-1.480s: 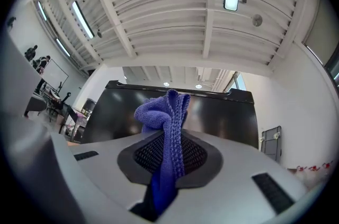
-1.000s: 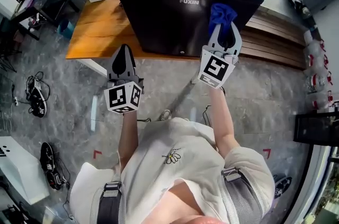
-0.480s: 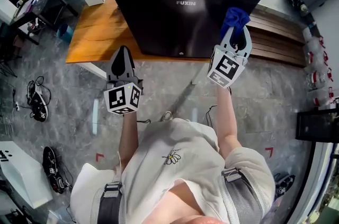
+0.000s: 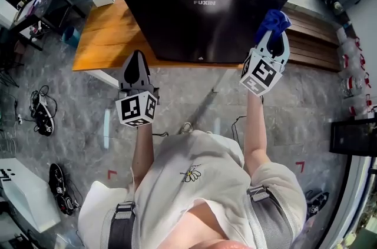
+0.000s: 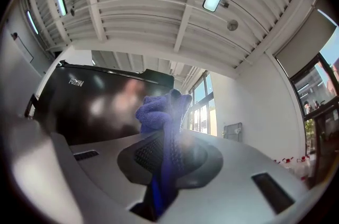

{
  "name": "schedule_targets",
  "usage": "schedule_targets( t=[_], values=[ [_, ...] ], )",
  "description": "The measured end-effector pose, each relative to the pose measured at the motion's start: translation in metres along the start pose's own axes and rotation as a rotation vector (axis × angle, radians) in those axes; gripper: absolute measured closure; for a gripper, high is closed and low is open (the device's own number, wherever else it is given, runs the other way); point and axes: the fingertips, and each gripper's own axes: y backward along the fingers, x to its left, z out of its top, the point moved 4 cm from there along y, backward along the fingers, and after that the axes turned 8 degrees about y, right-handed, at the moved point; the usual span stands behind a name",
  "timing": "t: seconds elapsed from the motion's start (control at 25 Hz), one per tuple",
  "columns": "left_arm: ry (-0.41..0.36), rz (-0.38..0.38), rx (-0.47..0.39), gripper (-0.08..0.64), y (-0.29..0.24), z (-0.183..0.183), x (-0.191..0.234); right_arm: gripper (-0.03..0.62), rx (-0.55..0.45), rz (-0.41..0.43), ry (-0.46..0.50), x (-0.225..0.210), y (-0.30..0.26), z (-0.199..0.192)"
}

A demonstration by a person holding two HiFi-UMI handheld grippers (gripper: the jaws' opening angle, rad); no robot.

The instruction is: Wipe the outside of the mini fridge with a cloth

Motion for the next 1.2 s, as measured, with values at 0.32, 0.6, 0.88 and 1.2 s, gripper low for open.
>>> schedule_targets(
  t=[0.32,0.6,0.88,1.2],
  values=[
    [-0.002,-0.013,0.004,0.555,-0.005,-0.001,-0.003,0.531,0.018,-0.037,0.003,-0.011,-0.004,-0.006],
    [-0.001,-0.007,0.006,0.555,-0.005,-0.002,0.001,0.531,0.038,-0.056,-0.022,-0.016,0.001,-0.011],
    [0.002,0.002,0.011,0.555,-0.005,-0.005,0.001,0.531,-0.031,0.059,-0.058,0.016,0.04,0.012],
    [0.0,0.001,0.011,0.555,-0.007,-0.005,0.002,0.531,-0.12,0.415,-0.21,0.137,0.066,0.052]
  ],
)
